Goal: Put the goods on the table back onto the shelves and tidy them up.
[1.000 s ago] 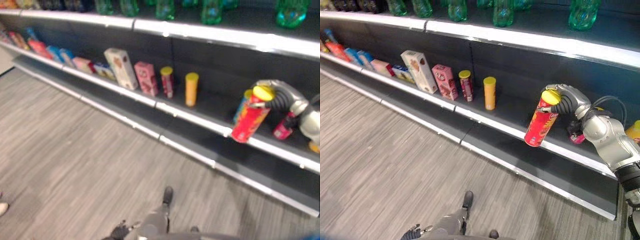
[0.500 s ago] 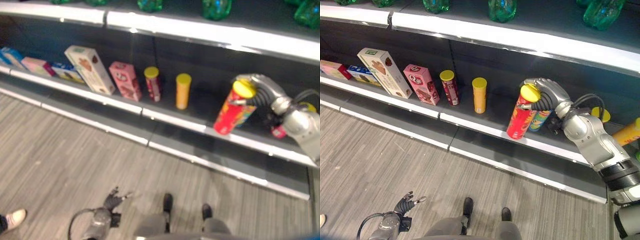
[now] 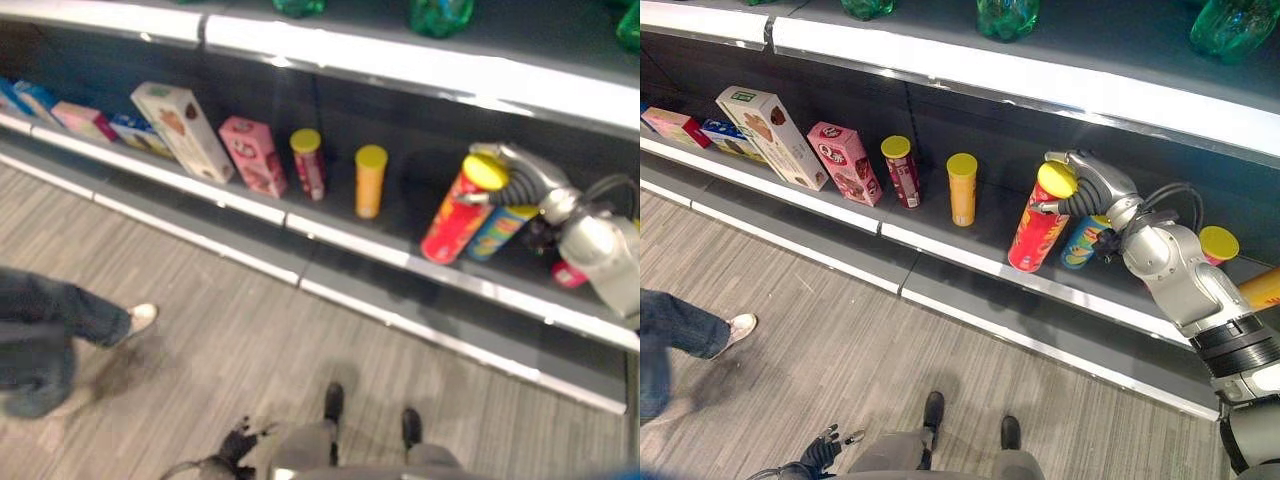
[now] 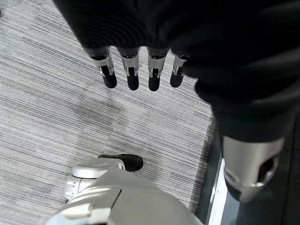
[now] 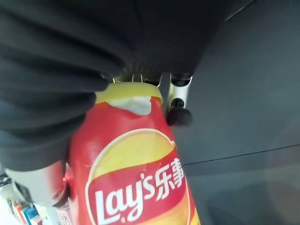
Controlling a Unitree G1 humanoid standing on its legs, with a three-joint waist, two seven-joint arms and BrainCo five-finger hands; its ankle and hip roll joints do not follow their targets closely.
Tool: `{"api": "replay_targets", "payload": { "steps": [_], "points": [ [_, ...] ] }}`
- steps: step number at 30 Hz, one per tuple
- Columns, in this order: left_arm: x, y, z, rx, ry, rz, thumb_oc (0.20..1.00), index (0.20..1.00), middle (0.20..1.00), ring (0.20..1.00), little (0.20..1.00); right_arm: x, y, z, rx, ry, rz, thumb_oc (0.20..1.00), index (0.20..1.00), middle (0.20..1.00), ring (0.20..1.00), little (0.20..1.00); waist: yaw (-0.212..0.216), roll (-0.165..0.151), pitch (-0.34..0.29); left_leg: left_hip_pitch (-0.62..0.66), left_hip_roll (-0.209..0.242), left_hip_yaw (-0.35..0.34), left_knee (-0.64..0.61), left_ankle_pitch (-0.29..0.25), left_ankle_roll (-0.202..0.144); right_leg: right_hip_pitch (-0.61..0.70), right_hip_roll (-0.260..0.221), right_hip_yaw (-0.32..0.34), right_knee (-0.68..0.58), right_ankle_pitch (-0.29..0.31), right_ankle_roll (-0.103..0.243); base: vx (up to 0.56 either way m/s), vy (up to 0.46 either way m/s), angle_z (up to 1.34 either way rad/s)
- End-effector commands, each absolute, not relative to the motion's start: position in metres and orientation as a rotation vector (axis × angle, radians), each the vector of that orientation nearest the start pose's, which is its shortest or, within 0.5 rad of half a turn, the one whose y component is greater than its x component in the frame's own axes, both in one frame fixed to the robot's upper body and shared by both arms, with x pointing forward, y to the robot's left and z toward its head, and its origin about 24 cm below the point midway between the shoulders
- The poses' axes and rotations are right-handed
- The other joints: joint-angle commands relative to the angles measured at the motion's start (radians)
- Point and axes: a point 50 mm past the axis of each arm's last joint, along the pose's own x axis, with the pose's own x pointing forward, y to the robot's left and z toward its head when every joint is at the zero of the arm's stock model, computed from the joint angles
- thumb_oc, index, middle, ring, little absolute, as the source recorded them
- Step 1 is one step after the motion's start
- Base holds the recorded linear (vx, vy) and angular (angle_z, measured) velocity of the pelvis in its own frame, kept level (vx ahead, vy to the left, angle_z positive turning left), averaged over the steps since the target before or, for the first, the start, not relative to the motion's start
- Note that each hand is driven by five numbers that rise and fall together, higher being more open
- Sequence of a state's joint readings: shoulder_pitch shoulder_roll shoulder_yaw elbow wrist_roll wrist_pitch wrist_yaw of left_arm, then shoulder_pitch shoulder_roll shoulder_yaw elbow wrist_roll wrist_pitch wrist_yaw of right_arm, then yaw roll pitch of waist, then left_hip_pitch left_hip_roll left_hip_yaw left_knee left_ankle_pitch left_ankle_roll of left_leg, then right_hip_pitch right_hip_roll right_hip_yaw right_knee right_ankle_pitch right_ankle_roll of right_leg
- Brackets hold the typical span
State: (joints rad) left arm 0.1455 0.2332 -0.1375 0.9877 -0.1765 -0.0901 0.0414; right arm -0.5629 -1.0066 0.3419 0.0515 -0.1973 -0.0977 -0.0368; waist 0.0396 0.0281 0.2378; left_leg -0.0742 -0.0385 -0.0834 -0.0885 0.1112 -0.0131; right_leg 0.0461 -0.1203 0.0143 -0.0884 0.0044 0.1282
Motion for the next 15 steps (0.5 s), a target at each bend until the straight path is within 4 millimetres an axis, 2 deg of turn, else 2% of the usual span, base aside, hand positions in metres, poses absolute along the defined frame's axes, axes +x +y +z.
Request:
{"api": "replay_targets", "payload": {
  "steps": [1, 9, 15],
  "points": [
    [0.104, 0.243, -0.143, 0.194, 0.979, 0.164, 1.000, 1.000, 1.000, 1.000, 1.000, 0.316, -0.202, 0.268, -1.236, -0.712, 0.072, 0.200, 0.200, 0.200, 0.200, 0.200, 0.034, -0.022, -0.002, -0.037, 0.060, 0.062, 0.116, -0.135, -0.059, -0.076, -0.051, -0.019, 0.119, -0.038, 0.026, -0.05, -0.002, -0.02],
    [0.112, 0.243, -0.139, 0.203, 0.947, 0.157, 1.000, 1.000, 1.000, 1.000, 1.000, 0.316, -0.201, 0.275, -1.265, -0.738, 0.049, 0.200, 0.200, 0.200, 0.200, 0.200, 0.028, 0.006, 0.040, -0.087, 0.055, 0.075, 0.184, -0.158, -0.056, -0.132, -0.061, -0.007, 0.180, -0.054, 0.024, -0.05, 0.013, -0.01],
    [0.116, 0.242, -0.138, 0.198, 0.936, 0.158, 1.000, 1.000, 1.000, 1.000, 1.000, 0.317, -0.199, 0.273, -1.268, -0.737, 0.053, 0.200, 0.200, 0.200, 0.200, 0.200, 0.026, 0.008, 0.043, -0.093, 0.055, 0.084, 0.204, -0.171, -0.054, -0.138, -0.064, 0.001, 0.189, -0.055, 0.024, 0.00, 0.008, 0.01]
  ]
}}
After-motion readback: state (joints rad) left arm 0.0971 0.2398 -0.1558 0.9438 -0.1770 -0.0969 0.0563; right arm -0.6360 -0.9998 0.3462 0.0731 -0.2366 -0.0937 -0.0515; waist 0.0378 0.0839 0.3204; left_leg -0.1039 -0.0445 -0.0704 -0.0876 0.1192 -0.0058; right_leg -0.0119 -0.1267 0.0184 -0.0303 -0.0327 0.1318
